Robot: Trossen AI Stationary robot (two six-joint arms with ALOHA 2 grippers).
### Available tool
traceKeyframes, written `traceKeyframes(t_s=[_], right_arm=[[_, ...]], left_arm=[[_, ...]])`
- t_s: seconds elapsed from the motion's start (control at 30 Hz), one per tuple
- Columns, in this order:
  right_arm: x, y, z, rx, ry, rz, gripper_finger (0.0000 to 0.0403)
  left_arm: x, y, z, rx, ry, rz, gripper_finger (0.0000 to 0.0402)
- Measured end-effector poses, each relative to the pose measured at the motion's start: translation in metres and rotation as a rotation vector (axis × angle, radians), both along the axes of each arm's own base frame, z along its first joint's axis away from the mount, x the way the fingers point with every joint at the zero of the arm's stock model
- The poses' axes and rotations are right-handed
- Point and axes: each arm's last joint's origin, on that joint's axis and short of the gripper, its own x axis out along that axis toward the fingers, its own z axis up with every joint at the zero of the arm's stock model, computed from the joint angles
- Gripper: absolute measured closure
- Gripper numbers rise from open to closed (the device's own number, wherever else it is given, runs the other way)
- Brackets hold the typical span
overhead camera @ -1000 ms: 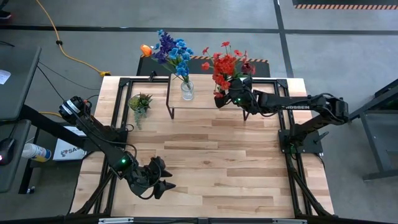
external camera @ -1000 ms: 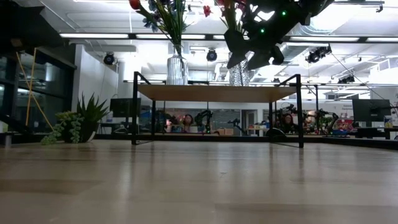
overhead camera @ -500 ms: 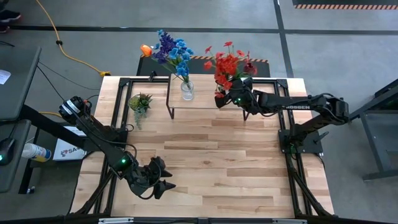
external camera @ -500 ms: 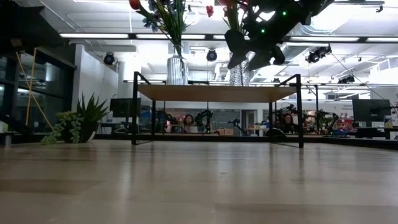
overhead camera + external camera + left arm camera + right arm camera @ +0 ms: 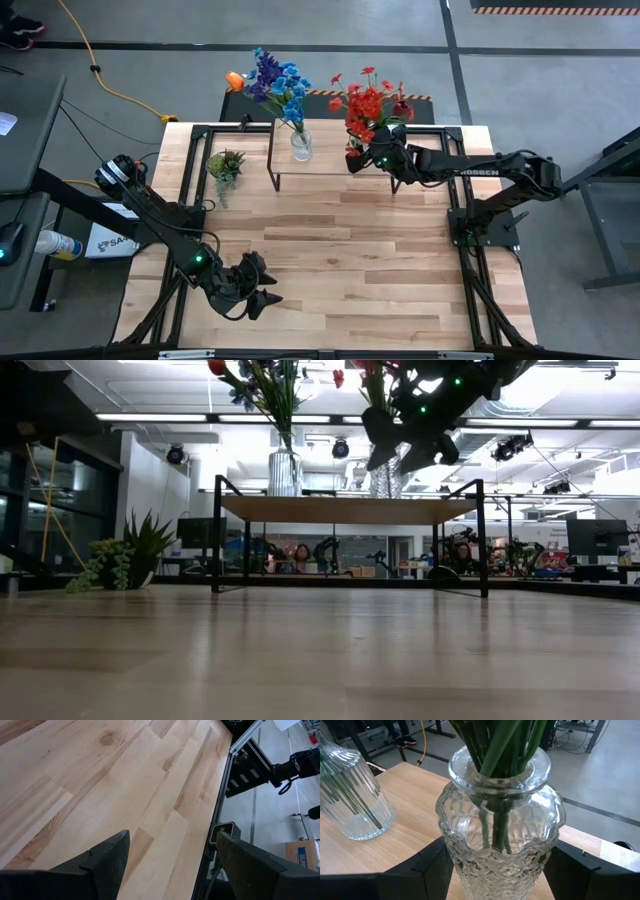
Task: Pick and place flowers into a vace then onto a shelf
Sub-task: Put the transparent vase with flowers on the shelf, then return to Home Position
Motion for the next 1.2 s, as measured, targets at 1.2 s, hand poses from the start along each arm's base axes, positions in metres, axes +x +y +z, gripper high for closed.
traceKeyframes(t_s=[1.2], right_arm=[[-0.009,0.004,-0.008,0.092,0.092,0.04,0.0047]], left_arm=[[0.0,0.0,0.0,0.005,-0.002,0.001,0.0071]])
